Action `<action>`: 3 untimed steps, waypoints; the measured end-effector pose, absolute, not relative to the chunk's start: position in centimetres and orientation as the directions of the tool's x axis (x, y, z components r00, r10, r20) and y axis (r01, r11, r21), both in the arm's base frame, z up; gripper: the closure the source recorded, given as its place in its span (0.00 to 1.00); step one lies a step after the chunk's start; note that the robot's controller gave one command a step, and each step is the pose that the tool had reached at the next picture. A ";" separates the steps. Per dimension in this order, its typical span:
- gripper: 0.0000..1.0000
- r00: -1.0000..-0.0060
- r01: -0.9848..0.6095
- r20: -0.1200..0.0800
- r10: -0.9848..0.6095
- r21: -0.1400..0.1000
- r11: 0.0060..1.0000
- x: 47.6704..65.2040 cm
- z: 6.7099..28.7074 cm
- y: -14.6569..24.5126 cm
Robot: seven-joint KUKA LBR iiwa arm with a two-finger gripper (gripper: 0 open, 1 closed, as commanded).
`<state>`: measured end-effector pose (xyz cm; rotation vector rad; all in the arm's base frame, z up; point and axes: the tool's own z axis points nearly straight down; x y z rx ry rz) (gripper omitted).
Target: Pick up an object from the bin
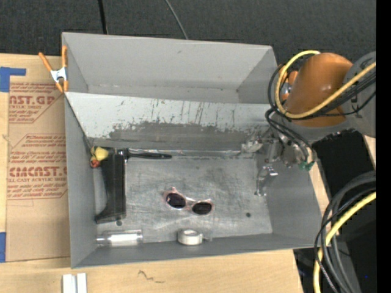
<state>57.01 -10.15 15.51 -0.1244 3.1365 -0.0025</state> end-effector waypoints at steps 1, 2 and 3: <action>0.00 -0.977 -0.214 0.001 -0.214 0.000 0.977 56.5 18.0 -7.1; 0.00 -0.986 -0.165 -0.012 -0.165 -0.002 0.986 54.1 15.2 -5.5; 0.00 -0.973 -0.229 0.000 -0.229 0.000 0.973 50.6 10.6 -3.8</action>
Offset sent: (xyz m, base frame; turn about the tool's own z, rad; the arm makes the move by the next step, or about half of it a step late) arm -0.0761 0.0636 -0.0851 -0.2287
